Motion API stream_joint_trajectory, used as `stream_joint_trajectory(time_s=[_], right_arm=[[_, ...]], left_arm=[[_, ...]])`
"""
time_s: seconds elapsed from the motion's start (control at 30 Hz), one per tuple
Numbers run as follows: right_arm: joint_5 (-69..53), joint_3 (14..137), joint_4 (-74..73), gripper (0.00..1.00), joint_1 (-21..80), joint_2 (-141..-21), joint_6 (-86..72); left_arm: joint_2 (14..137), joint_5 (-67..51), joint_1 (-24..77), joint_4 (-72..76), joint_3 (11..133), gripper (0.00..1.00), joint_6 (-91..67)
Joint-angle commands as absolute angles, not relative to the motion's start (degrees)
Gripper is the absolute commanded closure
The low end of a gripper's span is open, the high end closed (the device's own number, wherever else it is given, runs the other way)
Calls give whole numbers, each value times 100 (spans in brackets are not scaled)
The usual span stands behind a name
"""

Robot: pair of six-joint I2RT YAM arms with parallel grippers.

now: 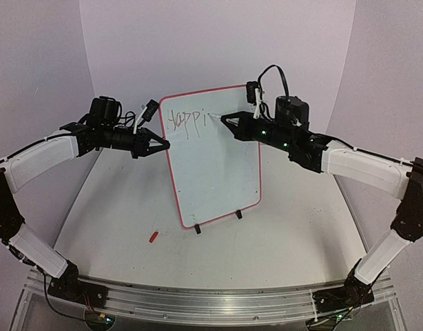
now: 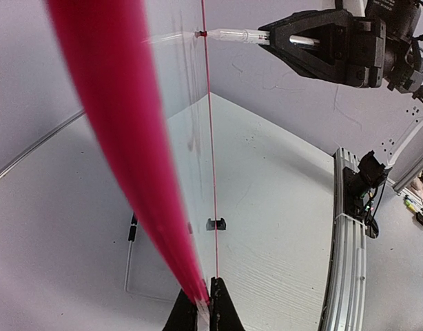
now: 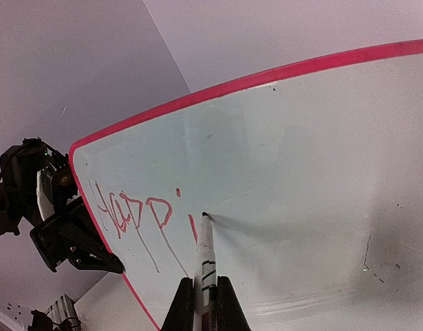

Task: Write a sentence on the whiteboard
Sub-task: Write on the whiteboard with the whiteboard.

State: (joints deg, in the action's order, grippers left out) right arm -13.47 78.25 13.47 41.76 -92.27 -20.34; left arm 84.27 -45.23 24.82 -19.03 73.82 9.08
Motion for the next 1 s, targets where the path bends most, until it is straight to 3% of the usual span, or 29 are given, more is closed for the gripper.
stream_joint_trajectory(time_s=[0.0, 0.4, 0.97], right_arm=[[-1184, 7987, 1426, 100, 4161, -9276, -1968], [-1178, 7438, 1415, 100, 4164, -9064, -2165], [-1215, 7840, 1743, 100, 4166, -9096, -2026]], left_arm=[[8631, -4315, 2631, -2863, 7269, 100, 1413], [8631, -4324, 2646, -2854, 7270, 100, 1415], [8640, -4306, 2658, -2867, 7269, 100, 1422]])
